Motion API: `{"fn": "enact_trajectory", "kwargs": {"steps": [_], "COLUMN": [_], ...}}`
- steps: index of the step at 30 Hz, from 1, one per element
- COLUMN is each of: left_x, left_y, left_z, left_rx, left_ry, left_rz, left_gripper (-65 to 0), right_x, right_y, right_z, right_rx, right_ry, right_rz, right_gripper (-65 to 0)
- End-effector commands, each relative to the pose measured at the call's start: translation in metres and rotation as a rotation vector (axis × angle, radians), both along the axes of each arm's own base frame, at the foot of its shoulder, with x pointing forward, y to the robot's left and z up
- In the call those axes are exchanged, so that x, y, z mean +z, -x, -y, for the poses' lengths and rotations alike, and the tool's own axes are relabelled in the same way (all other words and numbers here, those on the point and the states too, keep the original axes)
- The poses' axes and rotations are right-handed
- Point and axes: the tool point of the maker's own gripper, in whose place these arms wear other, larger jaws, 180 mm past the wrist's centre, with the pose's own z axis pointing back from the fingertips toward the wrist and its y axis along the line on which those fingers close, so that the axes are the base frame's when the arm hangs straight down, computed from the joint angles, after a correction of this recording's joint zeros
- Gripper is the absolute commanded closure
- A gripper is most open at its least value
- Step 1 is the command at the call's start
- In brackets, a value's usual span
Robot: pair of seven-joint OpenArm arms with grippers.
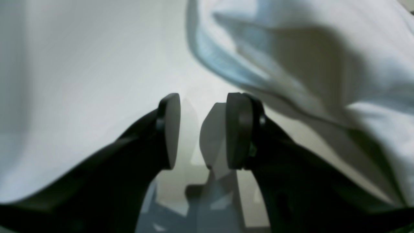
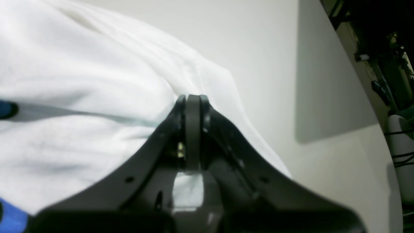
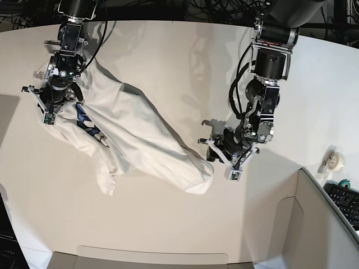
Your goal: Layout the t-shirt on the table in an organized manner, then fold the t-shirt properly
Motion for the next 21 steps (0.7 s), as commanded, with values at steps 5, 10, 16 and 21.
{"fn": "enact_trajectory", "kwargs": {"steps": [5, 10, 16, 21], "left_x": [0.039, 0.043, 0.042, 0.042], "left_y": [-0.018, -0.017, -0.017, -0.016], "left_z": [0.006, 0.011, 0.021, 0.031], "left_rx": [0.023, 0.023, 0.015, 0.006], "left_ry": [0.064, 0.082, 0.095, 0.112], "left_rz": [0.062, 0.053, 0.049, 0.047], "left_gripper": [-22.7, -24.2, -24.2, -24.1], "right_x": [-0.047, -0.049, -0.050, -0.050], "right_y": [0.040, 0.044, 0.045, 0.044], "right_z": [-0.012, -0.012, -0.012, -0.013], "right_rx": [-0.046, -0.047, -0.047, -0.046], "right_ry": [-0.122, -0.124, -0.126, -0.126], "right_rz": [-0.211, -0.219, -0.220, -0.220], "right_gripper": [0.0, 0.0, 0.0, 0.0]}}
